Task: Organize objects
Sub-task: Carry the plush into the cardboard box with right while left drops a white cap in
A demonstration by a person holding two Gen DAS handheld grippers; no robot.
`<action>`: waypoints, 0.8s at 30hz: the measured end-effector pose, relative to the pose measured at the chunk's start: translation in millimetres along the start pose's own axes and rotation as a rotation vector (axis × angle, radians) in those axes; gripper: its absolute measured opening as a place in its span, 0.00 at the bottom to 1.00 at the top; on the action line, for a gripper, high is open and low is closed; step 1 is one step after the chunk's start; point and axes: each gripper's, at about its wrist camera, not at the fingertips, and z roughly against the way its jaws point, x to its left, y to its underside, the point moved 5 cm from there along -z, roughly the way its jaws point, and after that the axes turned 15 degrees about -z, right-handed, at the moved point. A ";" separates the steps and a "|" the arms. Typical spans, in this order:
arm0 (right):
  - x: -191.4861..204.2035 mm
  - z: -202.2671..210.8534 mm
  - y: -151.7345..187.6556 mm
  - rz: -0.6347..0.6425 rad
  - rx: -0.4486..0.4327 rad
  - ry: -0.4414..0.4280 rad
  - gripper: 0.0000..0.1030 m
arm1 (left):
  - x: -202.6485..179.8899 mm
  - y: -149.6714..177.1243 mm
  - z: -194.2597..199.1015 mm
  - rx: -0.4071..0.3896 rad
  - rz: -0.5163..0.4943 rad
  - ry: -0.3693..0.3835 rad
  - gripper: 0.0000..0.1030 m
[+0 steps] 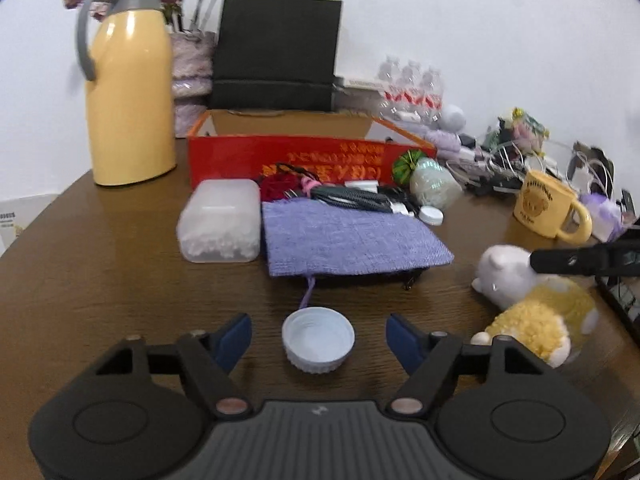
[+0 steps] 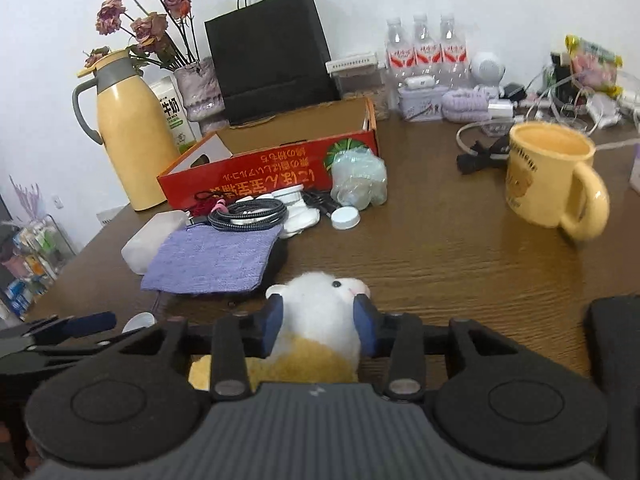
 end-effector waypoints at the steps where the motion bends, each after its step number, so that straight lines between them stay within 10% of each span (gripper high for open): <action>1: 2.1 1.3 0.4 0.011 0.000 0.002 0.50 | -0.7 -0.4 -2.4 -0.001 -0.004 0.003 0.70; 4: 7.9 -8.9 7.6 0.031 0.055 -0.005 0.66 | -1.3 0.9 -9.8 0.039 -0.003 -0.003 0.38; 9: 15.1 -22.0 11.4 0.040 0.067 -0.003 0.37 | -4.4 -2.6 12.1 0.000 -0.026 -0.022 0.37; 16: 74.8 19.6 -86.4 0.174 -0.213 -0.175 0.38 | 56.5 -94.7 28.5 -0.213 0.017 -0.059 0.37; 19: 80.5 -27.2 -151.6 0.142 -0.271 -0.126 0.39 | 93.0 -144.1 -21.0 -0.179 0.010 -0.102 0.37; 24: 75.2 -165.7 -211.1 0.062 -0.093 0.008 0.39 | 133.4 -192.3 -134.5 -0.009 -0.023 -0.170 0.37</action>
